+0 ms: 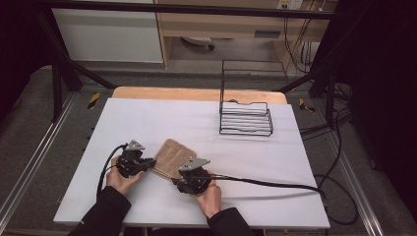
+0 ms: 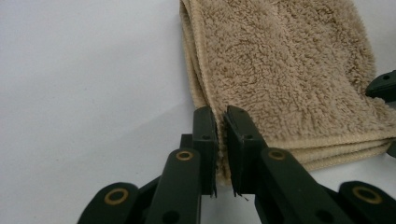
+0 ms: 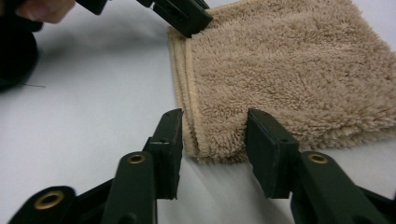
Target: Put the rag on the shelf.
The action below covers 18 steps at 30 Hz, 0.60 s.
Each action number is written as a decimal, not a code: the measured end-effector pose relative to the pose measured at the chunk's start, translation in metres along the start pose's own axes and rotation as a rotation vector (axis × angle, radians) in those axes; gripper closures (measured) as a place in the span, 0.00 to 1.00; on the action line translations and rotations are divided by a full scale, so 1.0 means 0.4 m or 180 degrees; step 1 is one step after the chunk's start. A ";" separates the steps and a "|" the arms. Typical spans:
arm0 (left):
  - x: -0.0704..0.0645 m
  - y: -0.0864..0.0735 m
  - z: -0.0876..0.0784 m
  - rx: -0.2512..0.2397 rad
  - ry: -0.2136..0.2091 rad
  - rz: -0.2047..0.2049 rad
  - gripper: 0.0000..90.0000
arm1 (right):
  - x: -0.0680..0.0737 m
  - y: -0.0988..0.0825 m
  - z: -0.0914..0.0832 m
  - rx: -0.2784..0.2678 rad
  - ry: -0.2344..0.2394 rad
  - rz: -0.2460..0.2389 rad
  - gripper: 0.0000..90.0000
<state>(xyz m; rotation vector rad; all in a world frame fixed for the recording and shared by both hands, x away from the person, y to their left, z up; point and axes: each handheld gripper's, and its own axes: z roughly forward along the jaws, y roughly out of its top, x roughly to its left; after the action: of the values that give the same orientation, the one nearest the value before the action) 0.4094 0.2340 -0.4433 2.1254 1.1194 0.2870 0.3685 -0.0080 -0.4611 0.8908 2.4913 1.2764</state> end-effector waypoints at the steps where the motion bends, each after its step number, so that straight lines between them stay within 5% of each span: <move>1: 0.000 0.000 0.000 0.0001 0.0003 -0.0007 0.91 | 0.001 -0.001 0.000 -0.0009 -0.0021 0.0005 0.70; 3: 0.000 0.001 0.000 0.0006 0.0001 -0.0031 0.91 | 0.001 -0.001 0.000 -0.0006 -0.0030 0.0007 0.72; 7: 0.000 0.002 -0.002 0.0005 0.0003 -0.0074 0.92 | 0.001 -0.001 0.000 -0.0001 0.0021 -0.0030 0.91; 18: -0.020 0.005 -0.042 -0.0105 -0.0088 -0.0207 0.93 | -0.022 0.025 -0.037 0.0096 0.0122 0.0015 0.96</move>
<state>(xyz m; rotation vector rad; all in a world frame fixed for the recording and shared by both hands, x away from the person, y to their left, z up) 0.3974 0.2350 -0.4287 2.0538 1.1574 0.2436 0.3733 -0.0186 -0.4452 0.8875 2.5458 1.2726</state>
